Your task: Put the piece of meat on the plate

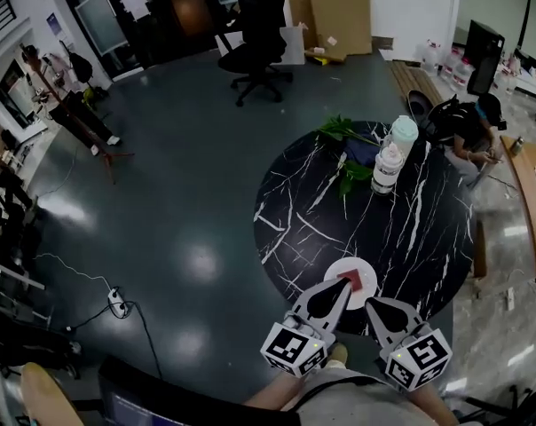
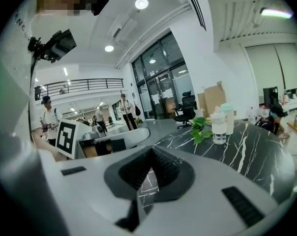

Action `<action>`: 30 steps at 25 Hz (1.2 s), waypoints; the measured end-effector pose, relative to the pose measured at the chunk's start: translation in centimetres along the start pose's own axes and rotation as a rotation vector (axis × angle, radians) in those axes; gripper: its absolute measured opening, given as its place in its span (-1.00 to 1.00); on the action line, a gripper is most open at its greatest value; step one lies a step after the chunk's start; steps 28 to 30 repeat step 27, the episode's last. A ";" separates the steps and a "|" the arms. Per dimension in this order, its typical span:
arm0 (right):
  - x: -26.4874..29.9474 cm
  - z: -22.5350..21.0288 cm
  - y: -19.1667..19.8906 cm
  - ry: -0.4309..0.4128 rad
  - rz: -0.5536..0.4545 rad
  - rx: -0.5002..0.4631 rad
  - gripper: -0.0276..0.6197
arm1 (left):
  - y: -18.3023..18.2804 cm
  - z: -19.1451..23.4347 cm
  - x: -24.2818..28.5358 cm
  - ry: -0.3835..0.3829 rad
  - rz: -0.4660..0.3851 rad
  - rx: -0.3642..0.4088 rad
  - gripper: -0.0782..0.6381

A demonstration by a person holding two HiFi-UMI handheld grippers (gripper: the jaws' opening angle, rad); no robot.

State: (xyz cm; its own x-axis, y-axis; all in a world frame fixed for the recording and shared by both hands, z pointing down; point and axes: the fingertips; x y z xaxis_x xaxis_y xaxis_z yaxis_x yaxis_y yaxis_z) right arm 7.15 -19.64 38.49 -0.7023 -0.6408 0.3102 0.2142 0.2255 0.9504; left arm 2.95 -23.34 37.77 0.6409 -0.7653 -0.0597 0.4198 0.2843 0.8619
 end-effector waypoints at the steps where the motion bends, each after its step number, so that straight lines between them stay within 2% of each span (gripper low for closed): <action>1: 0.0 0.0 0.1 -0.001 0.001 -0.002 -0.88 | -0.2 -0.1 0.1 0.001 -0.004 0.001 -0.76; 6: -0.1 0.1 0.3 0.002 0.010 -0.014 -0.88 | -0.6 0.3 -0.2 -0.008 -0.016 0.003 -0.76; 17: 0.1 0.5 1.3 0.017 0.033 0.006 -0.88 | -0.5 2.7 -2.1 -0.079 -0.017 -0.018 -0.76; 30: 0.4 0.8 1.8 0.028 0.054 0.012 -0.88 | -0.4 3.9 -3.1 -0.103 -0.012 -0.033 -0.76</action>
Point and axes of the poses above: the fingertips, and each gripper's own axes: x forward along the fingers, z to its left, y out of its underside, and after that the axes turned 13 degrees about -x, right-handed
